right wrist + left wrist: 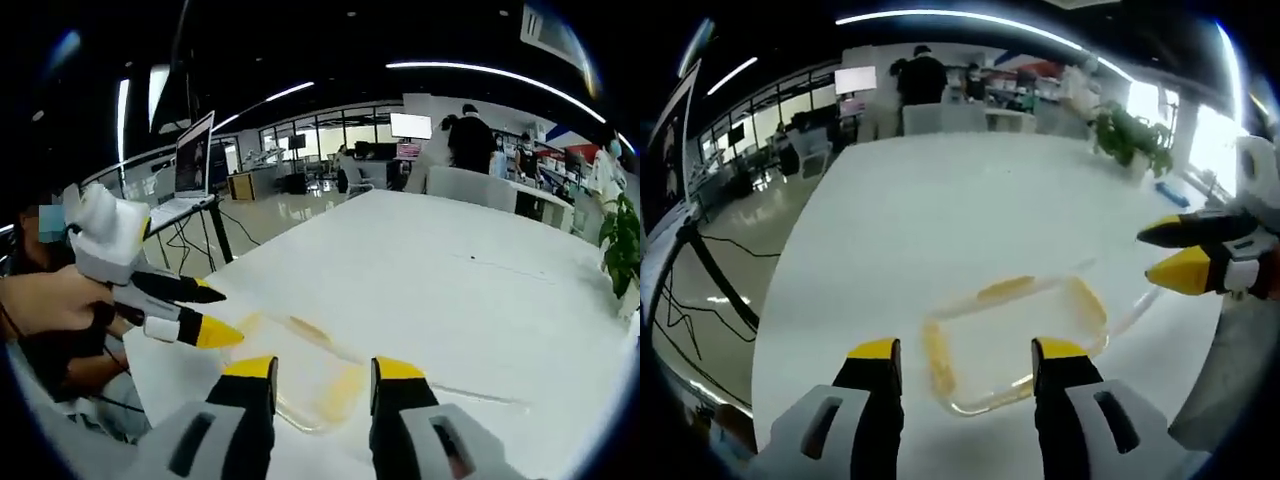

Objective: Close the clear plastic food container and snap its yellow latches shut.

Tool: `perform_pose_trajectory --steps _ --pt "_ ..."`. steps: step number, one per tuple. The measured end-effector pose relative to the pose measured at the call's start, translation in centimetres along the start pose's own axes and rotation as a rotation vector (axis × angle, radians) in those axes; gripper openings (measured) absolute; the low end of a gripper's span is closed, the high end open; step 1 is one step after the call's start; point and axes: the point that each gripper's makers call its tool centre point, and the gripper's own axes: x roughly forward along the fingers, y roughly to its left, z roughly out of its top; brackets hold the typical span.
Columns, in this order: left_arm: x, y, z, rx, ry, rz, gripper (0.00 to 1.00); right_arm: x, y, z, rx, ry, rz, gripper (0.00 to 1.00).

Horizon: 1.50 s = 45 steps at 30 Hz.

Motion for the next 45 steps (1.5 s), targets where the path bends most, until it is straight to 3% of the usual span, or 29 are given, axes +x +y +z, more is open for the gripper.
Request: perform_pose_trajectory --steps 5,11,15,21,32,45 --pt "0.3 0.3 -0.2 0.002 0.009 0.004 0.47 1.1 -0.1 -1.3 0.030 0.041 -0.017 0.26" --pt "0.7 0.7 -0.7 0.011 0.020 0.004 0.43 2.2 -0.2 -2.2 0.015 0.074 -0.027 0.25" --pt "0.9 0.9 -1.3 0.021 0.039 0.011 0.40 2.8 -0.4 -3.1 -0.080 0.114 -0.046 0.24" --pt "1.2 1.2 -1.2 0.006 0.009 0.030 0.32 3.6 -0.7 -3.7 -0.047 0.129 -0.071 0.20" --pt "1.9 1.5 -2.1 -0.019 0.023 0.041 0.26 4.2 -0.5 -5.6 -0.029 0.190 -0.072 0.19" --pt "2.3 1.6 -2.2 -0.025 0.026 0.045 0.11 4.4 -0.5 -5.8 -0.003 0.186 -0.061 0.12"
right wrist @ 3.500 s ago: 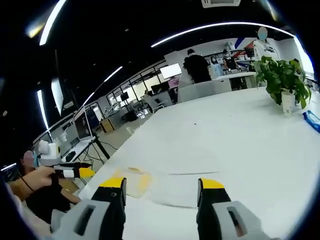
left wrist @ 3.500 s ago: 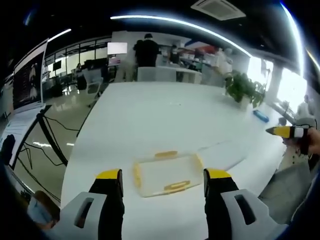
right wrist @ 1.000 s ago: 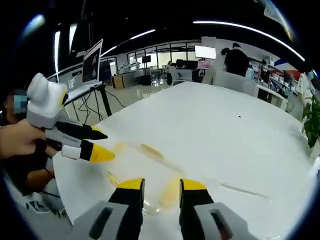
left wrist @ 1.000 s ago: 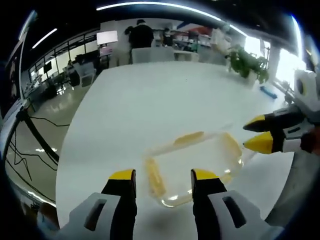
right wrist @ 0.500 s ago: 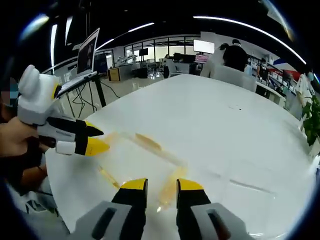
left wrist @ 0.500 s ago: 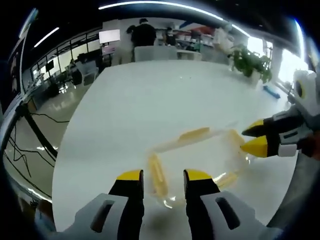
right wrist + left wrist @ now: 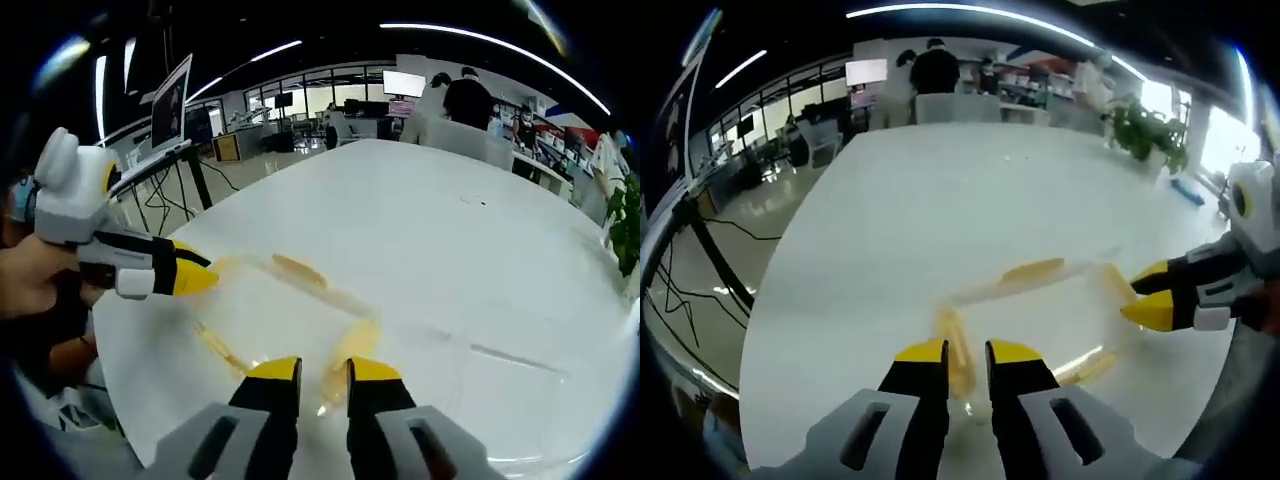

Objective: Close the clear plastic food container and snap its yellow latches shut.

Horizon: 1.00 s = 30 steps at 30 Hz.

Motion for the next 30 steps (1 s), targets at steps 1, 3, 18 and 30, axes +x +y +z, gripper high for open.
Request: perform_pose_trajectory --steps 1,3,18,30 --pt "0.0 -0.1 -0.1 0.003 0.004 0.000 0.11 0.0 -0.1 -0.1 -0.003 0.008 -0.001 0.10" --pt "0.0 -0.2 -0.2 0.011 0.010 0.002 0.11 -0.1 -0.1 -0.2 -0.003 0.012 0.002 0.08" --pt "0.0 0.1 -0.3 0.035 0.023 0.024 0.04 -0.1 -0.8 -0.1 0.006 0.011 -0.009 0.03" --pt "-1.1 -0.1 0.5 0.029 0.026 0.033 0.04 -1.0 -1.0 1.3 0.001 -0.012 -0.012 0.03"
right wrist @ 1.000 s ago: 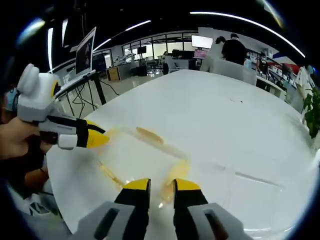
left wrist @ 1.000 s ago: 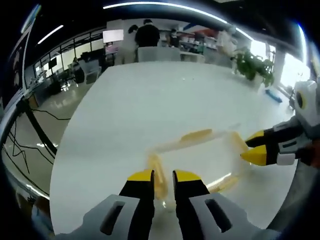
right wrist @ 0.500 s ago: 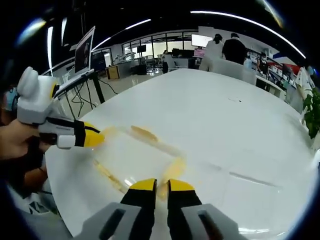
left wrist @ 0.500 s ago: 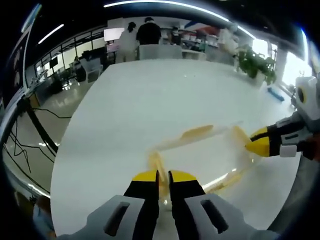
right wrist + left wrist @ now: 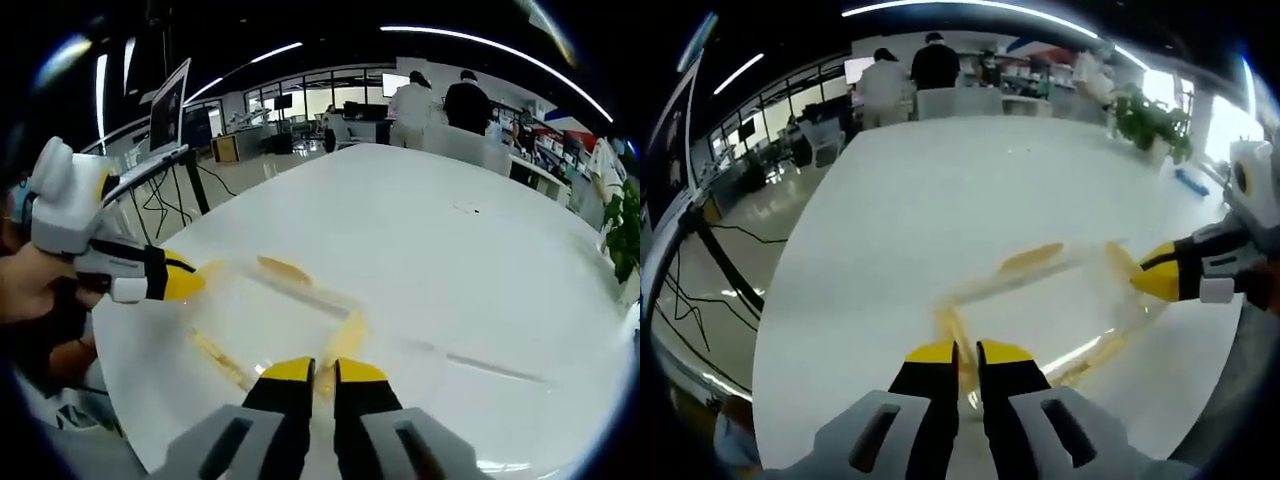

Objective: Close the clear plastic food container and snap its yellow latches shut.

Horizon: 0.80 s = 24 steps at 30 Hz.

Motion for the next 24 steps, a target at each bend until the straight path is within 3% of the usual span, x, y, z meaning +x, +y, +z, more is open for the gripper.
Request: perform_pose_trajectory --steps 8,24 --pt "-1.1 -0.2 0.9 -0.034 -0.018 0.007 0.03 -0.8 -0.1 0.6 0.032 -0.016 0.009 0.02" --pt "-3.1 -2.0 3.2 0.022 -0.036 0.017 0.04 -3.2 -1.1 1.4 0.055 -0.047 -0.009 0.02"
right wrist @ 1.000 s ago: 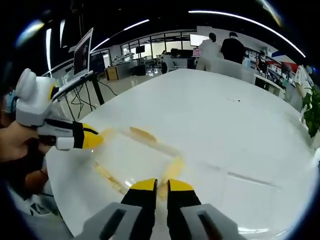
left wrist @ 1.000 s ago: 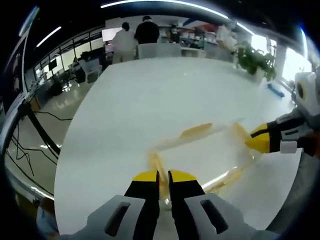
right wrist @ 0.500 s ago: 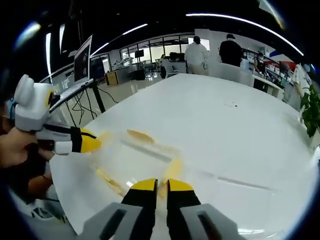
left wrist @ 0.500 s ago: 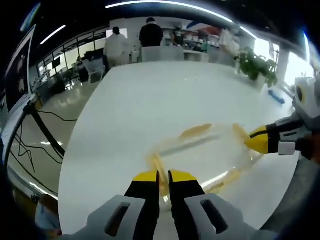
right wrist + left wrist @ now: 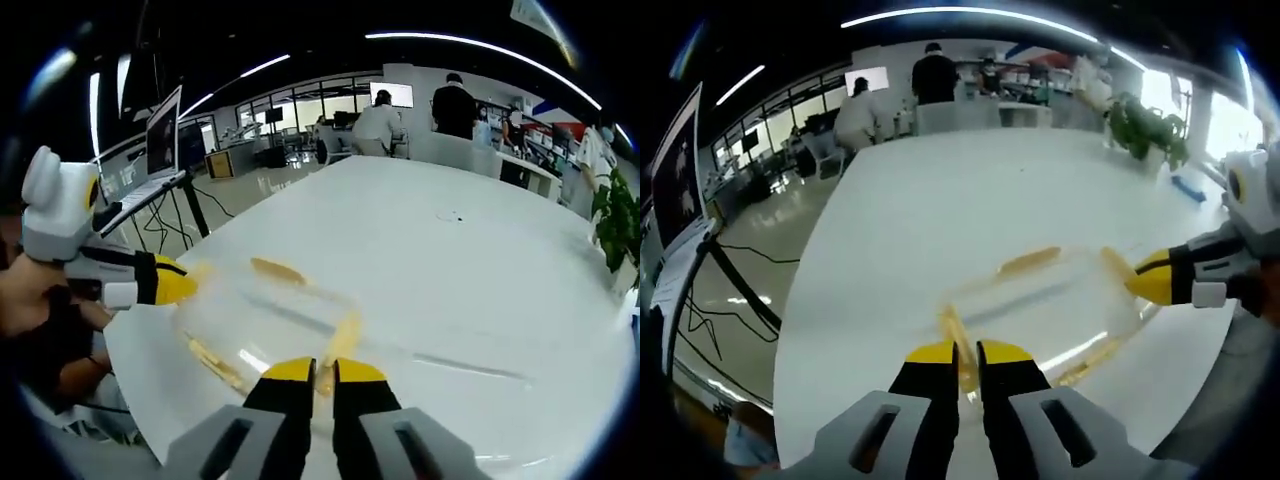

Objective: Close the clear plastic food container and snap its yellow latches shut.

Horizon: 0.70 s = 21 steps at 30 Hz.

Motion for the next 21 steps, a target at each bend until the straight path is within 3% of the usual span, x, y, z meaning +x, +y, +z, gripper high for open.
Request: perform_pose_trajectory --steps 21 --pt "-1.0 -2.1 2.7 -0.009 -0.049 -0.031 0.04 -2.6 -2.0 1.6 0.042 -0.081 -0.050 0.01"
